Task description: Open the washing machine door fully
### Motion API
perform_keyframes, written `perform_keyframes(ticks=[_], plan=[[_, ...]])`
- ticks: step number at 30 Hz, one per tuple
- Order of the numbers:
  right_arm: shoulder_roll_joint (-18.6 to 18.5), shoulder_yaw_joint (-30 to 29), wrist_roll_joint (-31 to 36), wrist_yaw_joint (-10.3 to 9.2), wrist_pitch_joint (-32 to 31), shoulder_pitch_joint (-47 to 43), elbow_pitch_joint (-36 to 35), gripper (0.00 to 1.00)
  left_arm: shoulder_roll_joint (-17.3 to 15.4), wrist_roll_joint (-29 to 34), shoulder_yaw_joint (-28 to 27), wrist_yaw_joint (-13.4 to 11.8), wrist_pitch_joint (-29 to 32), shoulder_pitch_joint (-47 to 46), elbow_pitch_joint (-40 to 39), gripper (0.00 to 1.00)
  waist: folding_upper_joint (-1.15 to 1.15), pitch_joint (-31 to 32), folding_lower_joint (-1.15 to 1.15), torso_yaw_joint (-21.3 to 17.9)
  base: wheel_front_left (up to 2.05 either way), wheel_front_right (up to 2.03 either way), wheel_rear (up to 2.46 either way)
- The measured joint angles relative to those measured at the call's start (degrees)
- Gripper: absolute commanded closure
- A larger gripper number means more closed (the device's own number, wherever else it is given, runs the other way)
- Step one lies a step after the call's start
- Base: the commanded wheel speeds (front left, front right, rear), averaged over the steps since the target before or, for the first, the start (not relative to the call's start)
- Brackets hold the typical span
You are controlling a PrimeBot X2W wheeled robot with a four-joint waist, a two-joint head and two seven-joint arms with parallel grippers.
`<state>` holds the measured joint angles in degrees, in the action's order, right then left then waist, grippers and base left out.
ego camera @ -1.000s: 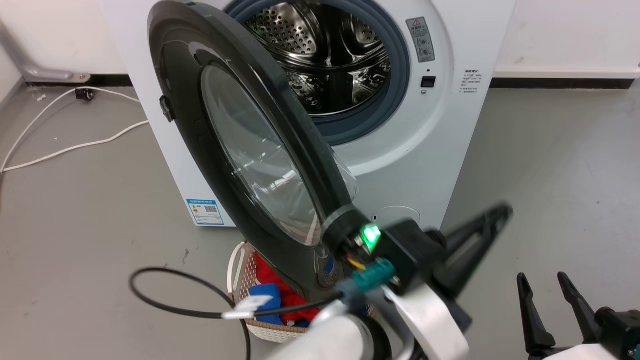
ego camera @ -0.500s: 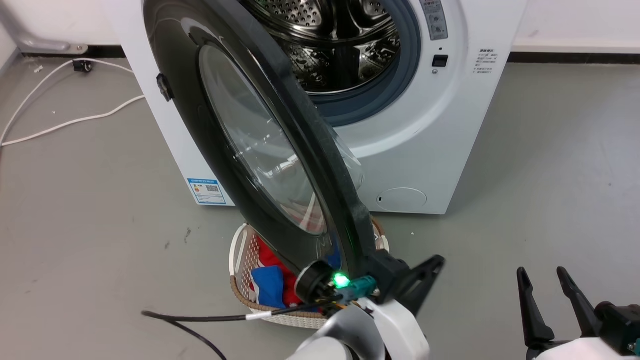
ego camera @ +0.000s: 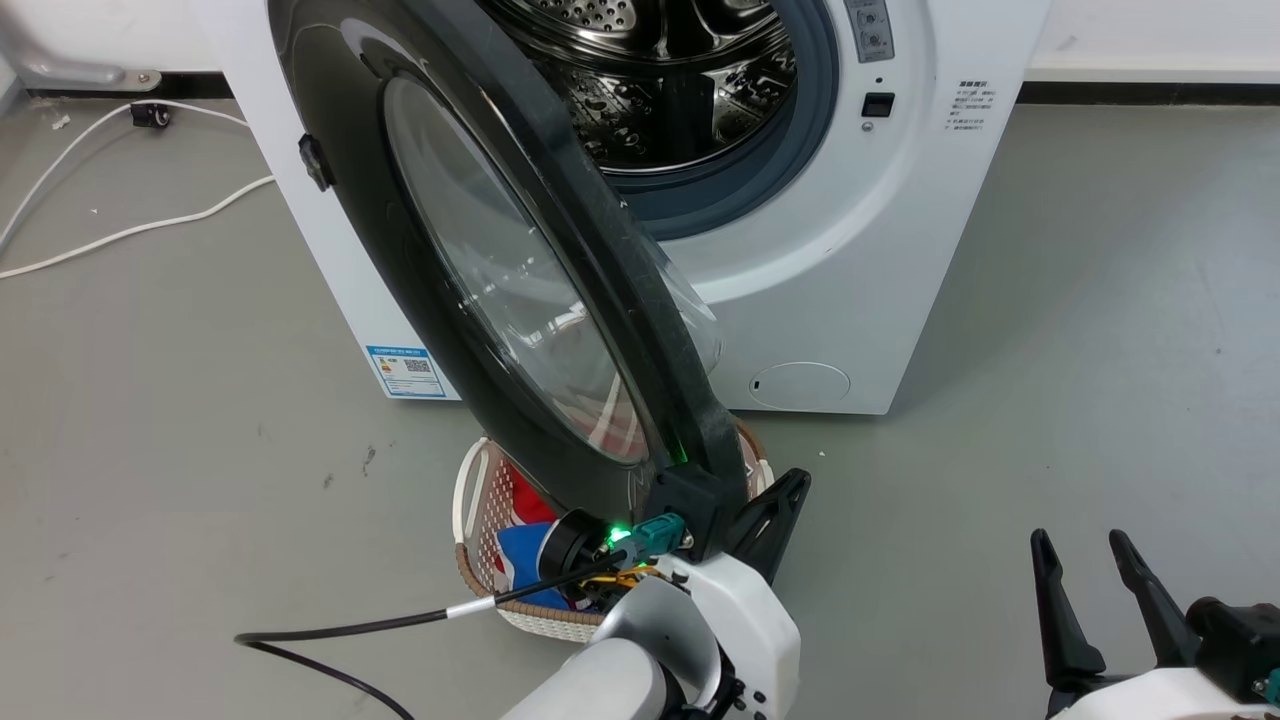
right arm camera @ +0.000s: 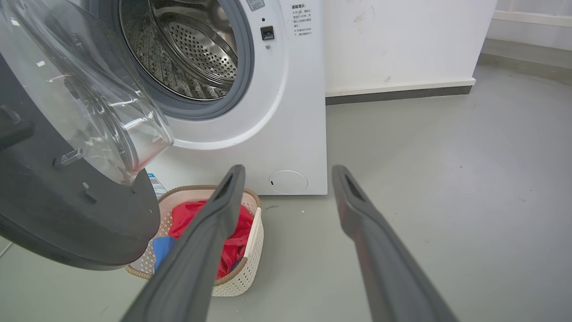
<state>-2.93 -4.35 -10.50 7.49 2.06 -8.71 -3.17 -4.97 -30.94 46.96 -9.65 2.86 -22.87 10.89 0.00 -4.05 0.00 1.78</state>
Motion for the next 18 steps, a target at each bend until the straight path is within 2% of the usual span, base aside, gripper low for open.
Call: perform_keyframes(ticks=[10,18], plan=[[0.0,-0.77,-0.13,0.0,0.19,0.54,0.92,0.0,-0.4,-0.92,-0.78,-0.55,-1.56,0.6,-0.88,1.0,0.0,-0.11,0.0,0.92,0.0,0.0,0.0],[0.0,-1.66,0.33,0.0,-0.18,0.57,0.92,0.0,-1.66,-0.48,-0.38,-1.2,-2.55,2.3,-4.54,1.0,0.0,-0.49,0.0,3.23,0.0,0.0,0.0]])
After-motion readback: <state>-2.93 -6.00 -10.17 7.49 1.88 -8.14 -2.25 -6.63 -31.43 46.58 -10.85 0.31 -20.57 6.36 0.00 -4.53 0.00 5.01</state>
